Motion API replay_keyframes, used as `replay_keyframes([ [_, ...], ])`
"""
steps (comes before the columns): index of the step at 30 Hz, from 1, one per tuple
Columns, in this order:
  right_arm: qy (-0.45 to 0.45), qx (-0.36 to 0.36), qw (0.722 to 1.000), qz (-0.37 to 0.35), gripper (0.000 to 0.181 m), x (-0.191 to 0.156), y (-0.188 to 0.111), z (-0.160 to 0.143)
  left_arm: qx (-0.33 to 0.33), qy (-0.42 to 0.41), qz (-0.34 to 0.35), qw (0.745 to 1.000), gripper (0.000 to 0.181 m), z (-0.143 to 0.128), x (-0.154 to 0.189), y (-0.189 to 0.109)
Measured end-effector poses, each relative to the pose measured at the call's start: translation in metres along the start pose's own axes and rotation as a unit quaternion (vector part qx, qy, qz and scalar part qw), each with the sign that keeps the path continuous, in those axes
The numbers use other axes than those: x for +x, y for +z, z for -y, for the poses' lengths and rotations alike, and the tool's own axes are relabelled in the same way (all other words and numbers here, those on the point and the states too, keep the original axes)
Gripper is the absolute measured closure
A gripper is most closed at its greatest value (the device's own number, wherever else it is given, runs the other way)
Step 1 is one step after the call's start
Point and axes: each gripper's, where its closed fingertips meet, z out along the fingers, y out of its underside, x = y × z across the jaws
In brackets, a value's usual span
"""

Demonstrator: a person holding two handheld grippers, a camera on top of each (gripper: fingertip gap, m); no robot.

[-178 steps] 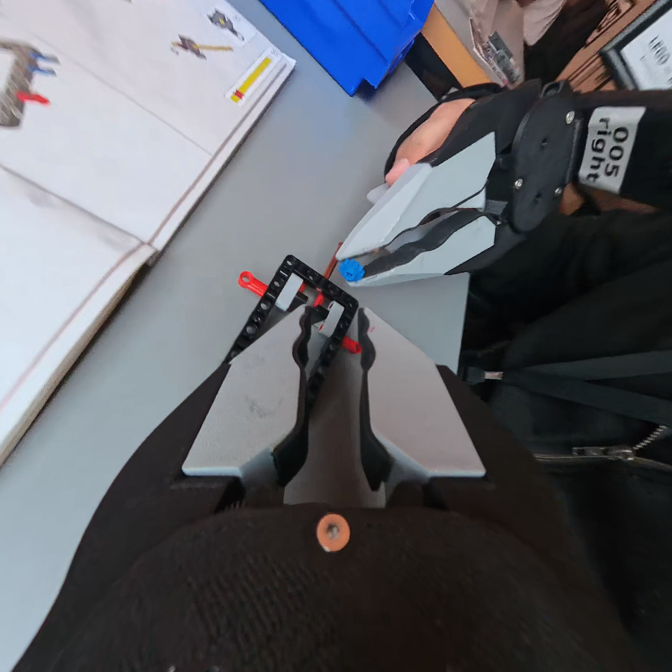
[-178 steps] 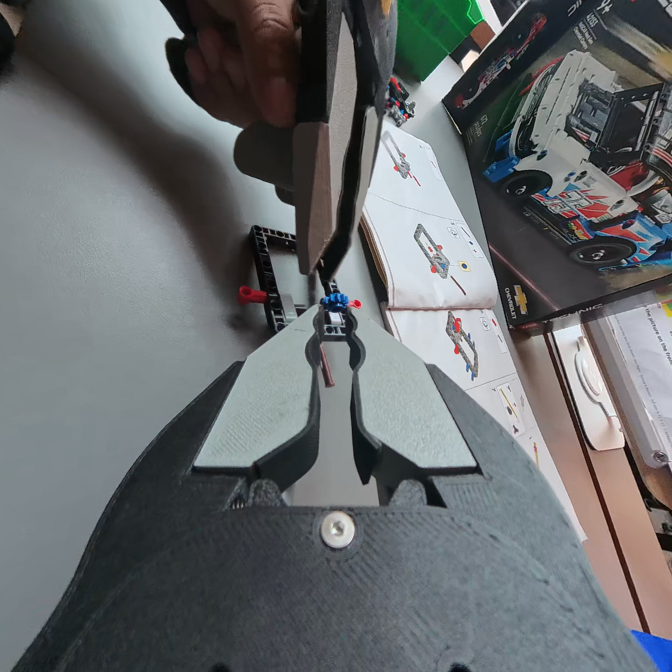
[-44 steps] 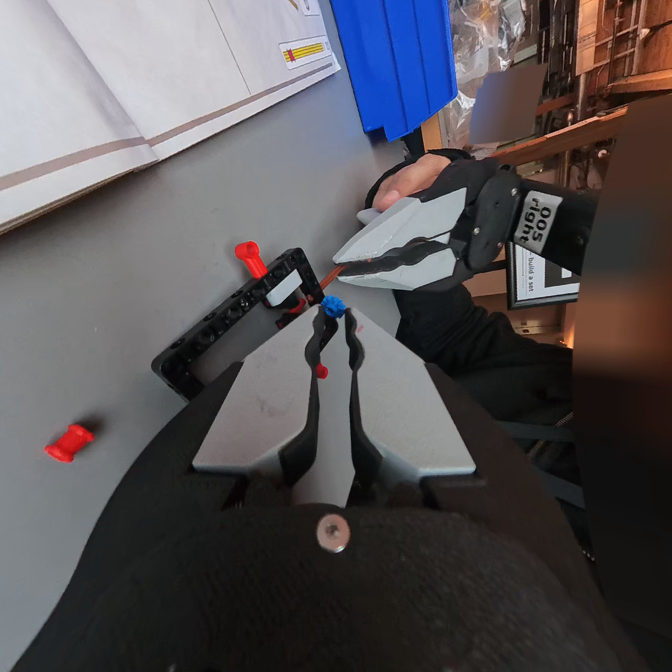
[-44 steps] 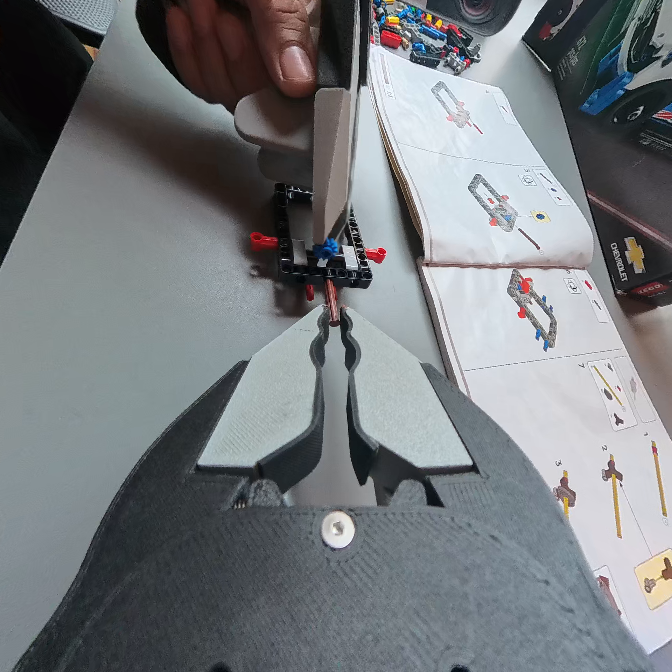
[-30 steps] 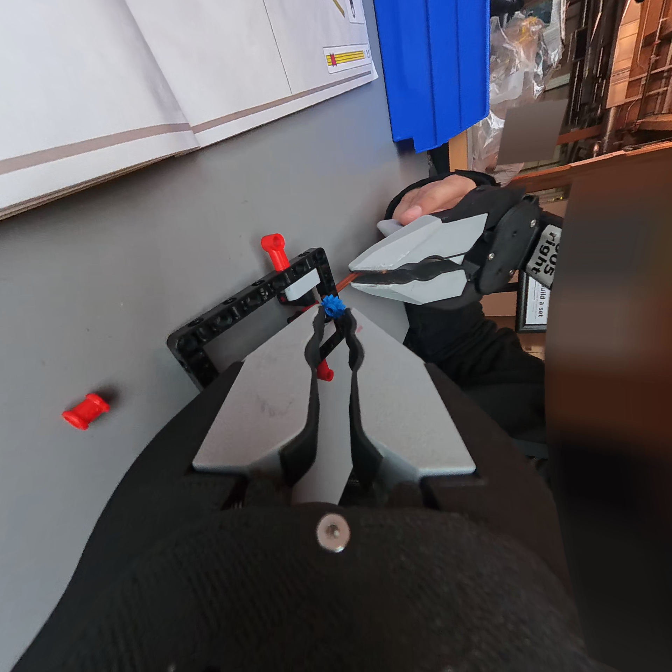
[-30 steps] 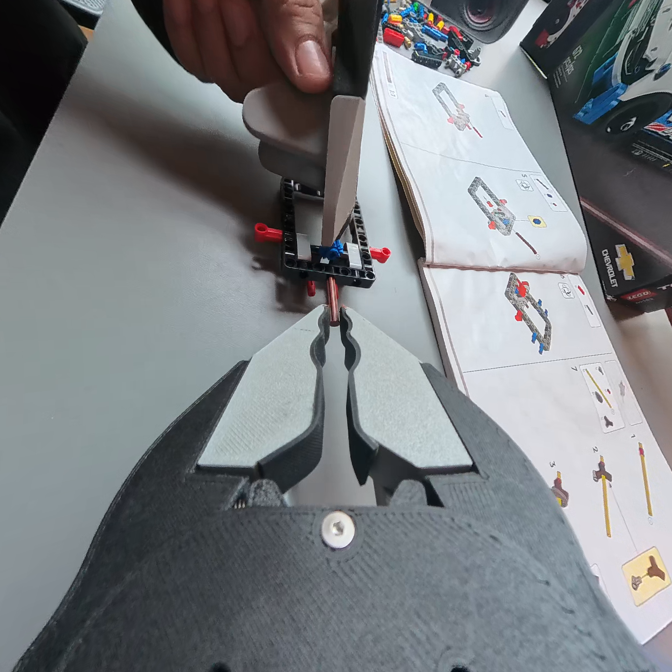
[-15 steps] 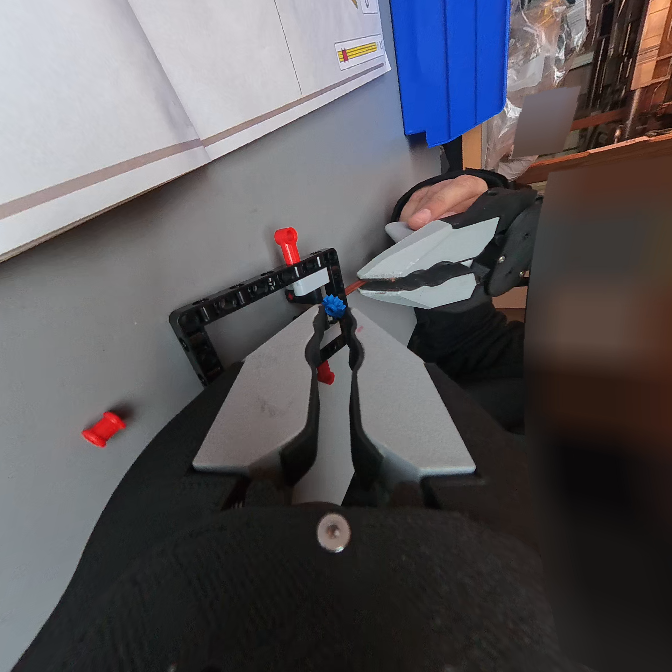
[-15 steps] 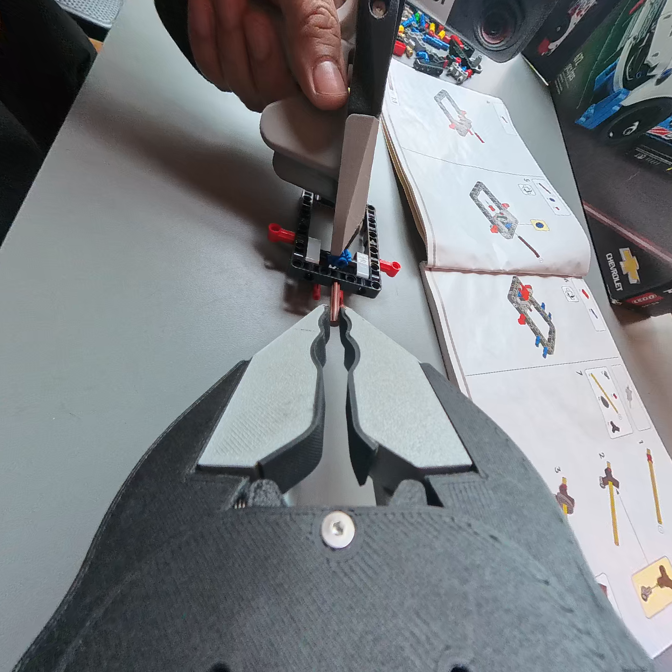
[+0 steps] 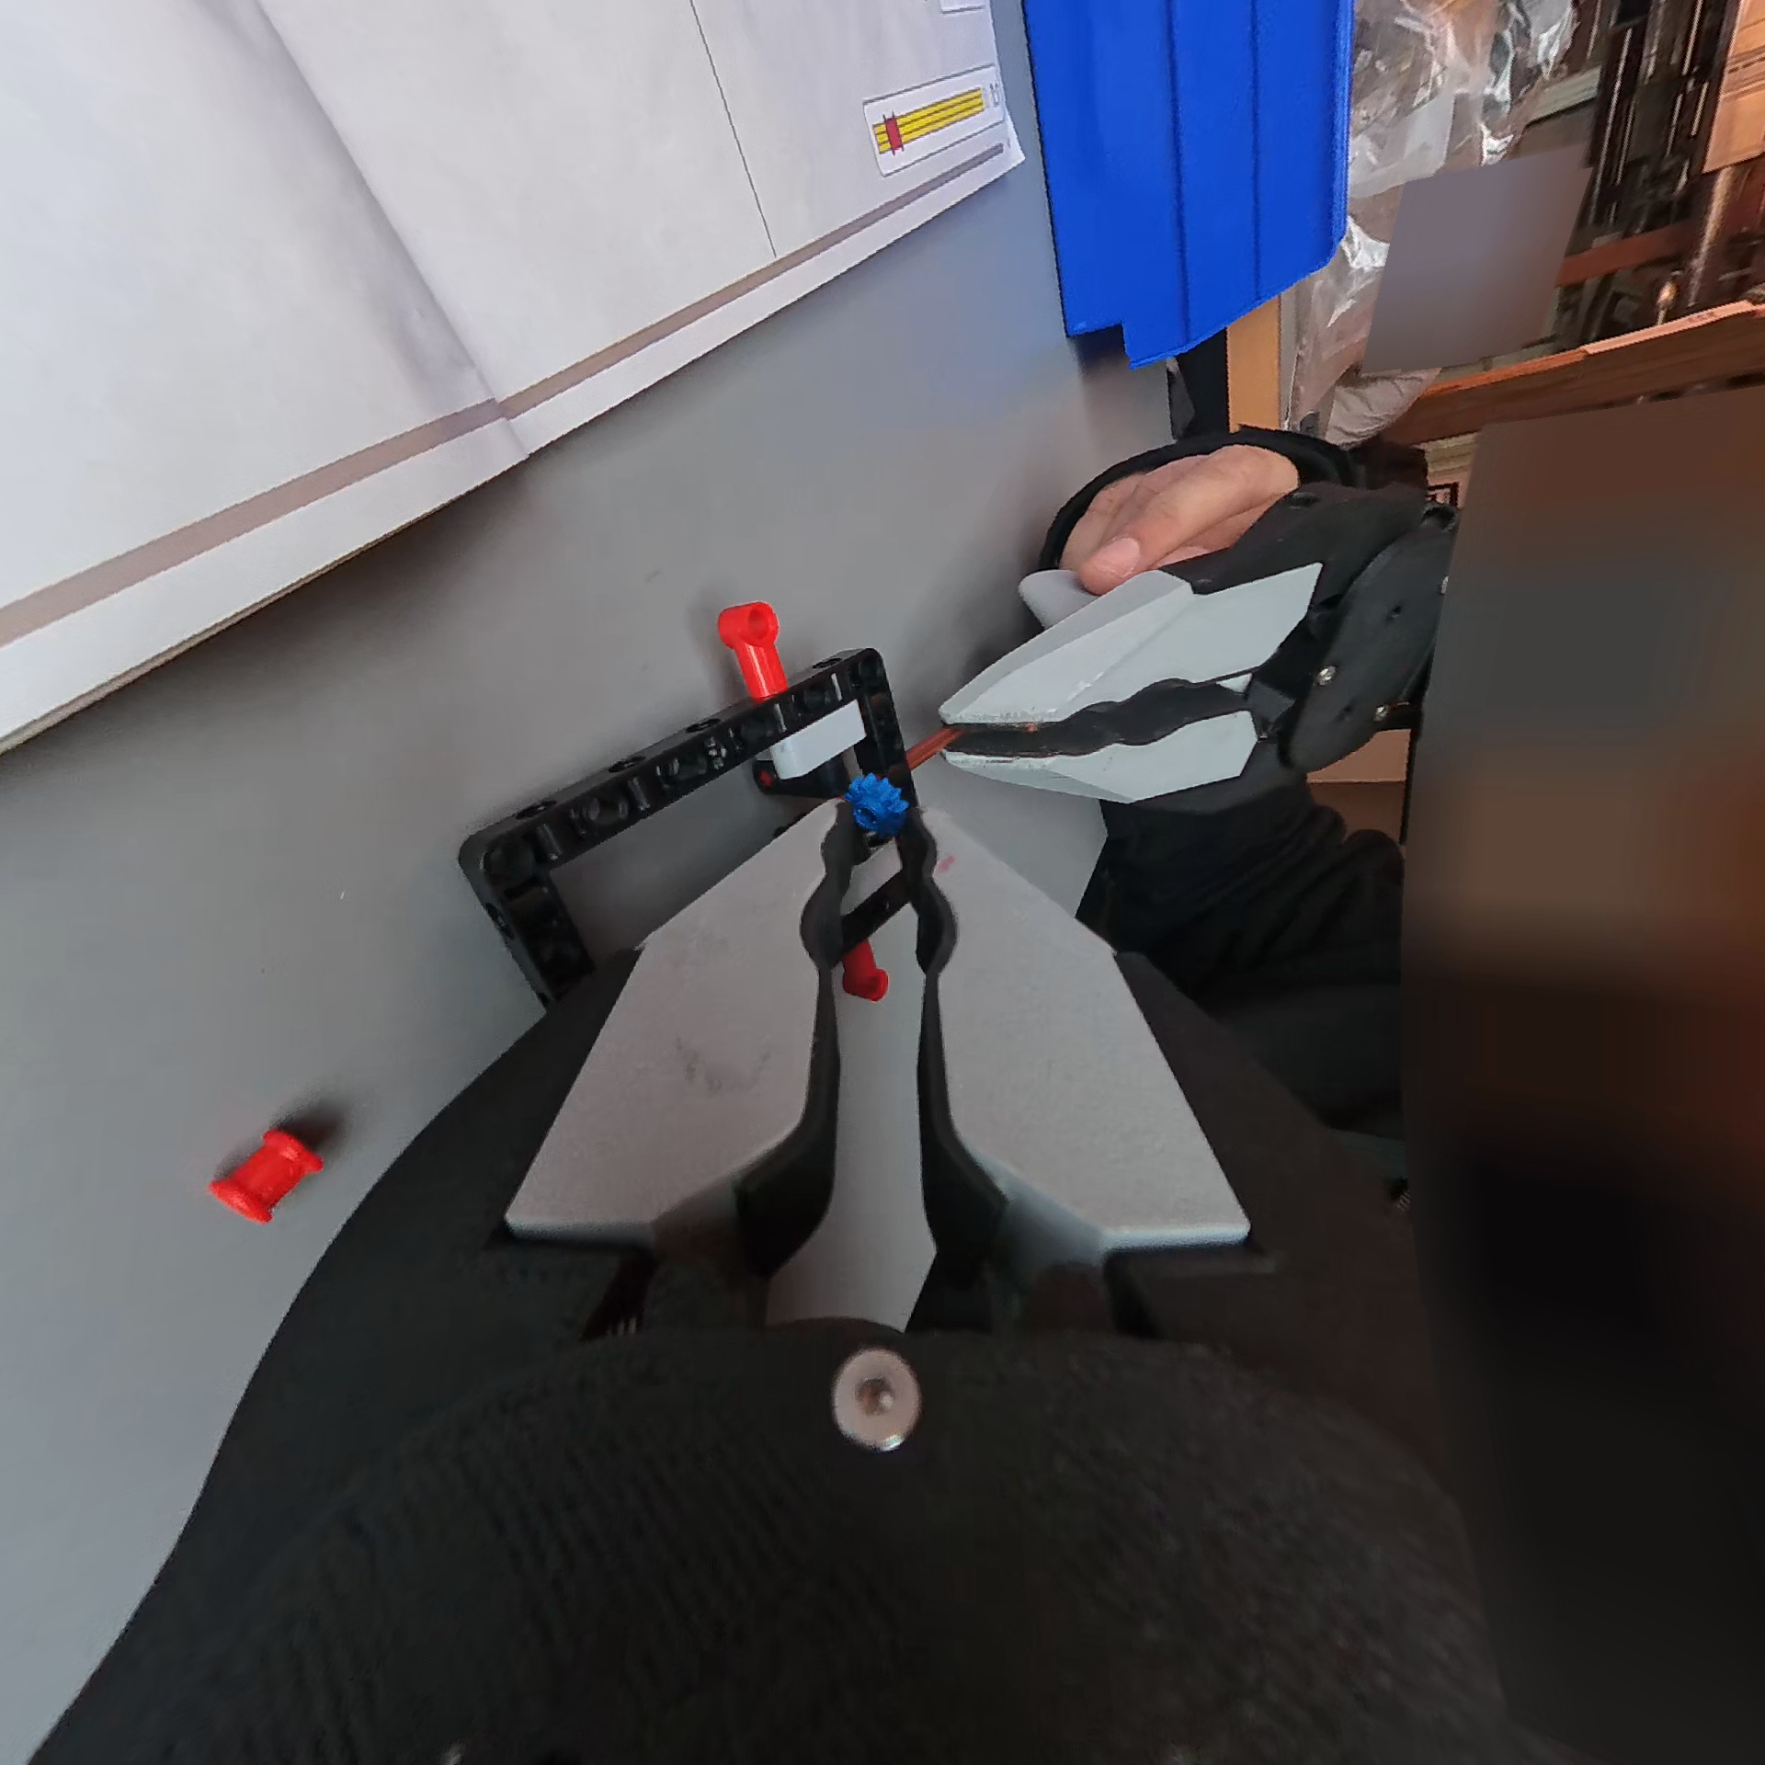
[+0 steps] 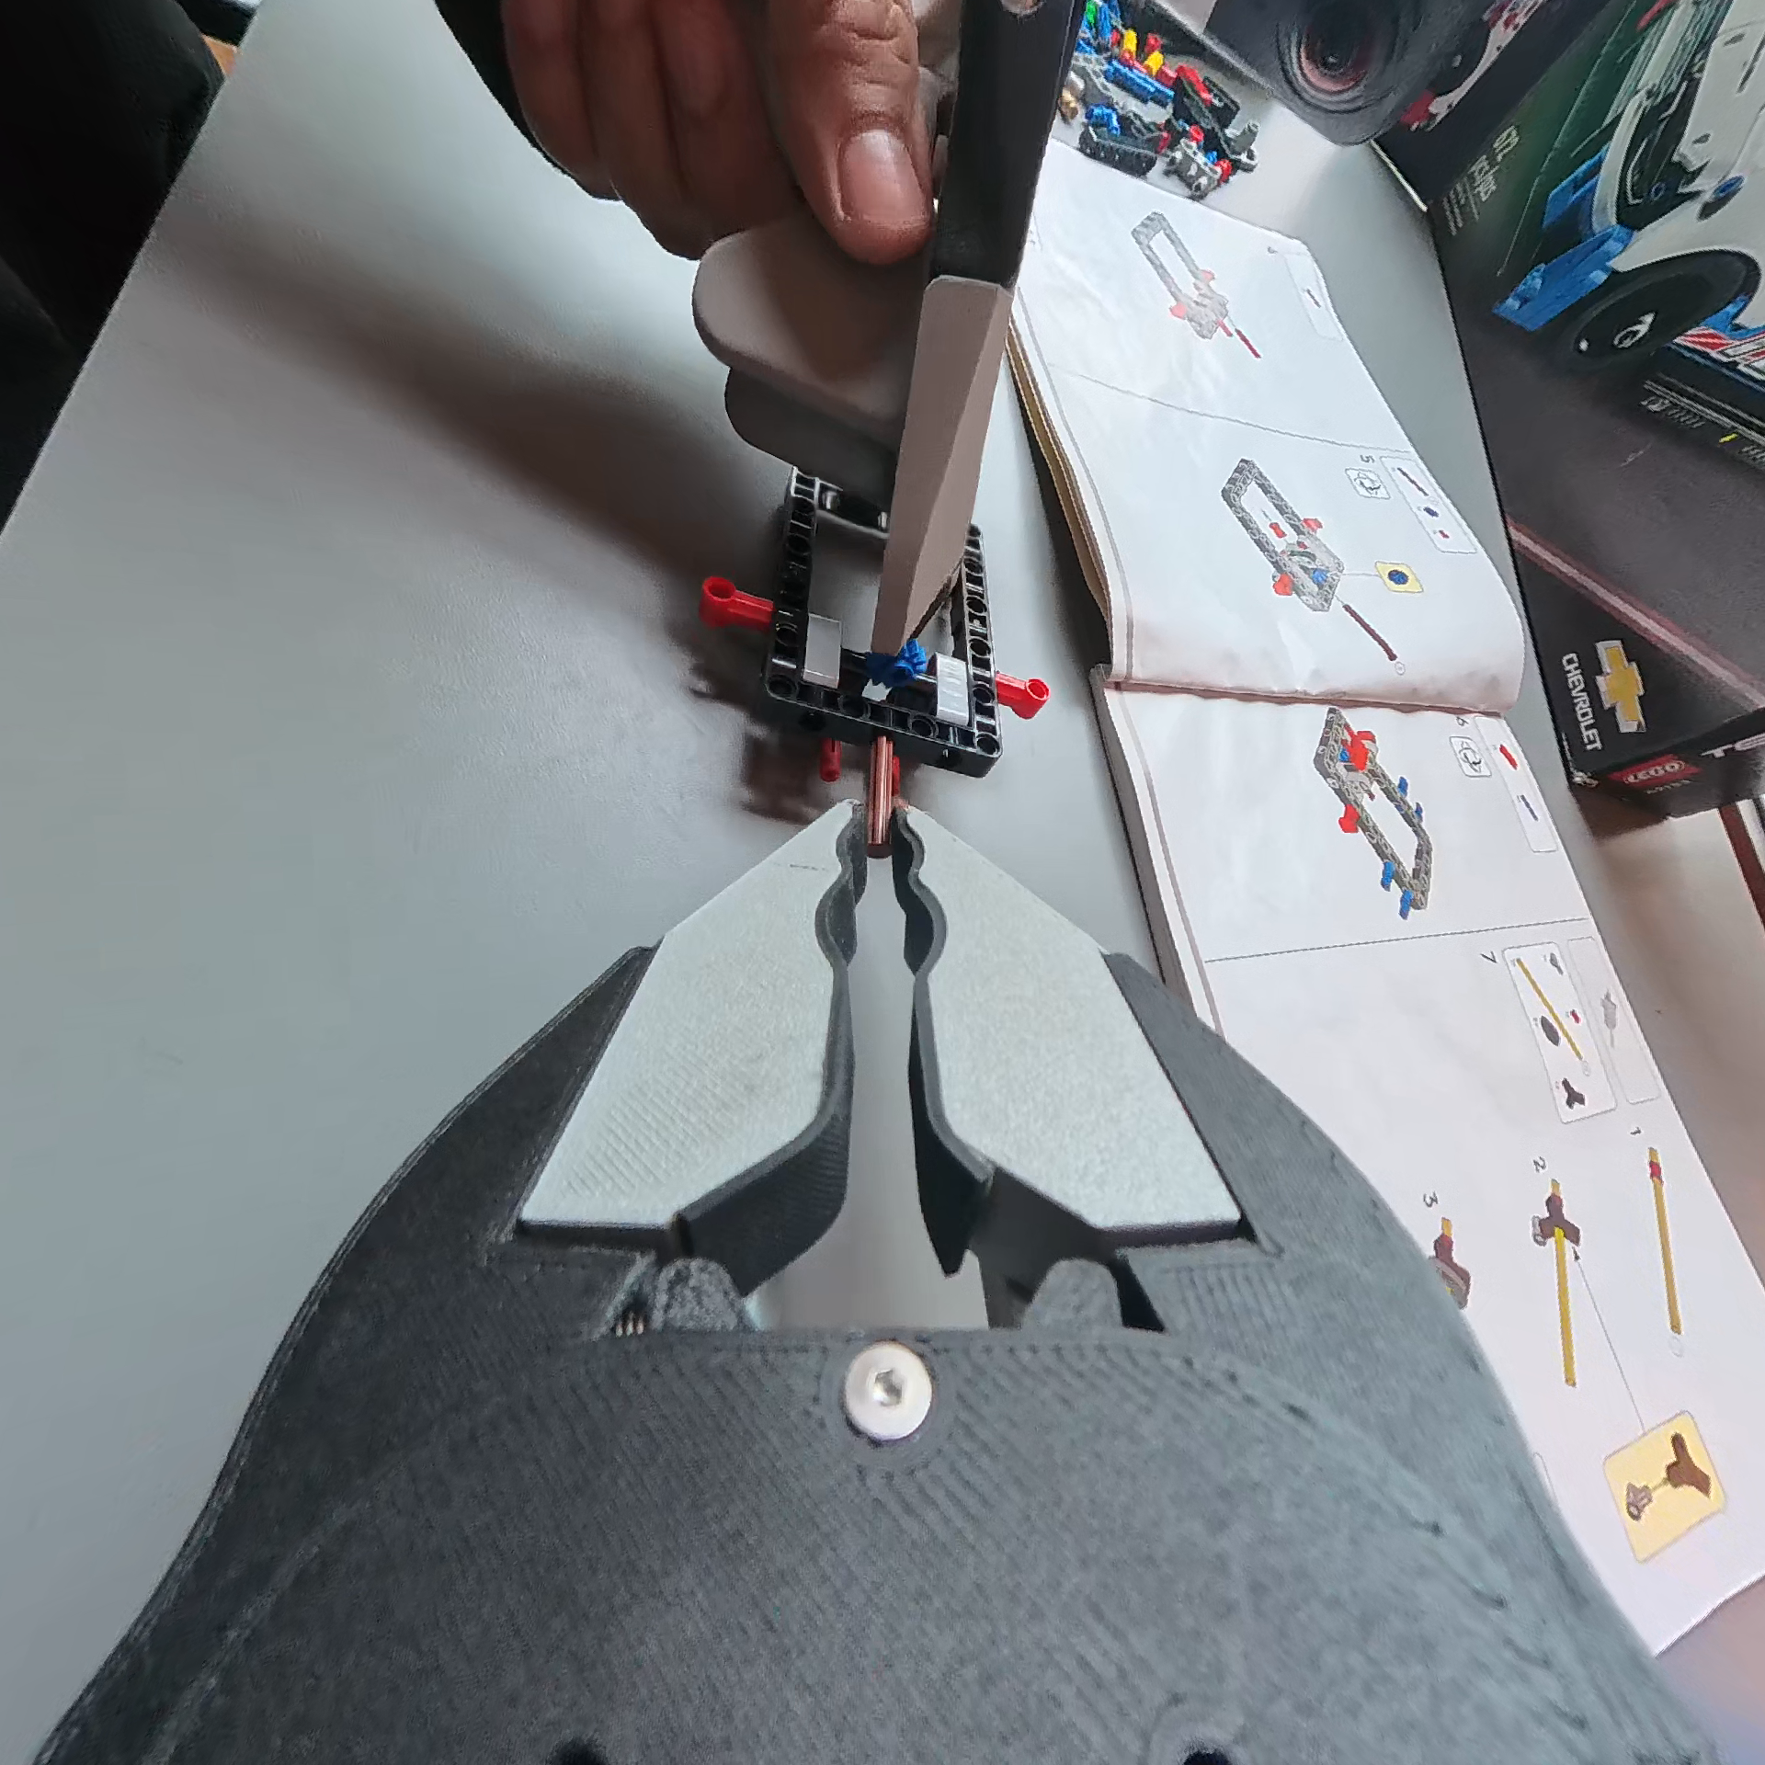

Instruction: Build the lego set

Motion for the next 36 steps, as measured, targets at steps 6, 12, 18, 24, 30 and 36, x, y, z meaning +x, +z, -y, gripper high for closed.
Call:
replay_keyframes([
  [6,0.001,0.0,1.0,0.0,0.18,0.0,0.0,-0.001,-0.008,0.024,0.01,1.0,0.172,0.001,0.0,0.002],
  [12,0.009,0.003,1.0,0.002,0.18,0.0,0.0,-0.001,-0.021,0.036,0.017,0.999,0.172,0.003,-0.001,0.002],
  [18,0.007,0.001,1.0,0.001,0.179,0.0,0.001,-0.002,-0.033,0.058,0.026,0.997,0.172,0.004,-0.001,0.002],
  [24,0.009,0.0,1.0,-0.002,0.178,0.001,0.0,-0.002,-0.022,0.089,0.01,0.996,0.172,0.003,0.002,-0.002],
  [30,0.011,0.0,1.0,-0.004,0.178,0.002,0.001,-0.003,0.02,0.132,0.003,0.991,0.173,0.009,0.008,-0.01],
  [36,0.019,0.004,1.0,-0.002,0.178,0.003,0.001,-0.003,0.049,0.136,-0.005,0.99,0.172,0.01,0.006,-0.015],
])
